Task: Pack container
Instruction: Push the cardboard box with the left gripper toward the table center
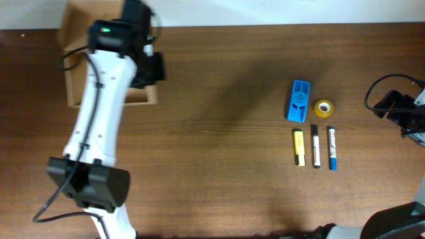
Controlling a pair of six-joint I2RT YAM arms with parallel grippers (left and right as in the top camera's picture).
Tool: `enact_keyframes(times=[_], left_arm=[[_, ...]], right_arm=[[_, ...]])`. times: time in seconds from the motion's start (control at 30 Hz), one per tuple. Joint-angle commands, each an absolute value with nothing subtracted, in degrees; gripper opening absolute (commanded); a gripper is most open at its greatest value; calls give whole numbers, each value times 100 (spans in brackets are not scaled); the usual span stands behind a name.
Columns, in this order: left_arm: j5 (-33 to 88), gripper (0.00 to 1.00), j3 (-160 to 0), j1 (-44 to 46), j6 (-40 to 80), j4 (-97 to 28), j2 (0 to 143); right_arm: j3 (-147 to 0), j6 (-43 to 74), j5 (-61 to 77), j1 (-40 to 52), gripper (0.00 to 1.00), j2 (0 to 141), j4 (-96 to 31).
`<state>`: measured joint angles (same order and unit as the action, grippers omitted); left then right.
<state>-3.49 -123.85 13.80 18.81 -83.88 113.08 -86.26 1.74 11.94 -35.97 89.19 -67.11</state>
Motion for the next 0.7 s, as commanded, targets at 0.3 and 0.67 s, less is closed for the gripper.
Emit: enact_keyframes(times=[0.3, 0.67], left_arm=[[-1118, 1, -12591, 3756, 3514, -7843, 11321], [-749, 2, -12591, 3935, 4311, -7356, 12335]], right_arm=[[-8755, 237, 1221, -3601, 99, 8851, -6879], [-8755, 237, 1221, -3601, 99, 8851, -6969]])
